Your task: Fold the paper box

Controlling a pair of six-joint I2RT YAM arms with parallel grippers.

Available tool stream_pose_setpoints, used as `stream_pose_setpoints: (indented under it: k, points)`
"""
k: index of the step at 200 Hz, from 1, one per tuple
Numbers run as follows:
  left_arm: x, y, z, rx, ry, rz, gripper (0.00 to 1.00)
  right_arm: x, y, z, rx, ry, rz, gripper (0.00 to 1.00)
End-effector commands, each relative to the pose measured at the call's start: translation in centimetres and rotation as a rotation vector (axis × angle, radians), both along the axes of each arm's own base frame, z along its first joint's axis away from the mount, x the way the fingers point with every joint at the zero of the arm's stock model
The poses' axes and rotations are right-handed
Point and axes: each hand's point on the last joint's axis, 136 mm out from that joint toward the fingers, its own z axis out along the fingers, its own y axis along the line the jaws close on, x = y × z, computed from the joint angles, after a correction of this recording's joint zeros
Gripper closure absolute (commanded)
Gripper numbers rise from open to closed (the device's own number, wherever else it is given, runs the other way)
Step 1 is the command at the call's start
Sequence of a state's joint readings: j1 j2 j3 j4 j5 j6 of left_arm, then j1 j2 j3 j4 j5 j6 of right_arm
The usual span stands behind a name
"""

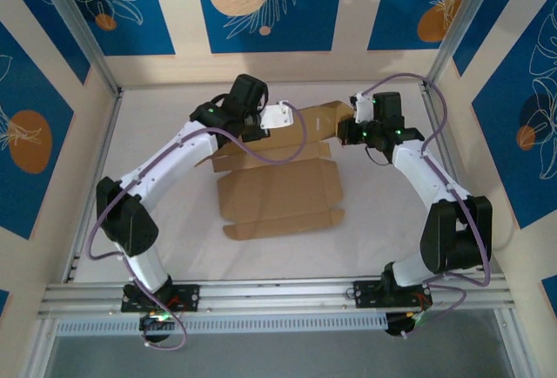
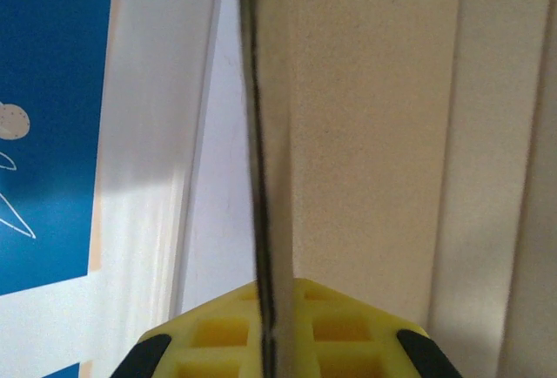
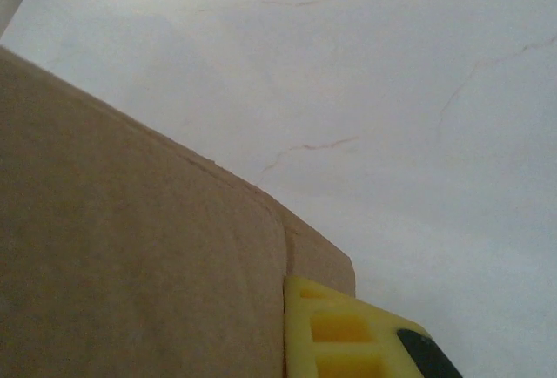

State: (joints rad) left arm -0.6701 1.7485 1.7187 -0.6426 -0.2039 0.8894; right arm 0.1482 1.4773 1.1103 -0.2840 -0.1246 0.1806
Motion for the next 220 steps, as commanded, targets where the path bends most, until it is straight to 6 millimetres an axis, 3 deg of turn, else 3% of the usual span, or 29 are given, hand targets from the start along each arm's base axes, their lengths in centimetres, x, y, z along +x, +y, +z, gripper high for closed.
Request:
stream_pose_setpoints:
  k: [1,39,61,145,220]
  points:
    - [0.5,-2.7,-0.4,-0.039,-0.049,-0.01,1.0,-1.9,2.2,-2.3,0.055,0.089,0.008,0.89]
    - [0.6,-3.6,-2.8,0.022,-0.139,0.007,1.0,-2.7,2.4,-4.7,0.009,0.063,-0.032,0.88]
    - [0.6,-4.2,-3.2,0.04,-0.258,0.006,1.0,-3.2,2.3,-5.4,0.008,0.056,-0.061,0.88]
    - [-3.4,-7.4,-5.3,0.153,-0.655,-0.14,1.0,-4.5,2.1,-7.1,-0.002,0.029,-0.118,0.86]
    - [-5.2,-8.8,-7.0,0.195,-0.741,-0.115,1.0,-6.1,2.8,-8.2,0.066,0.071,-0.15,0.79]
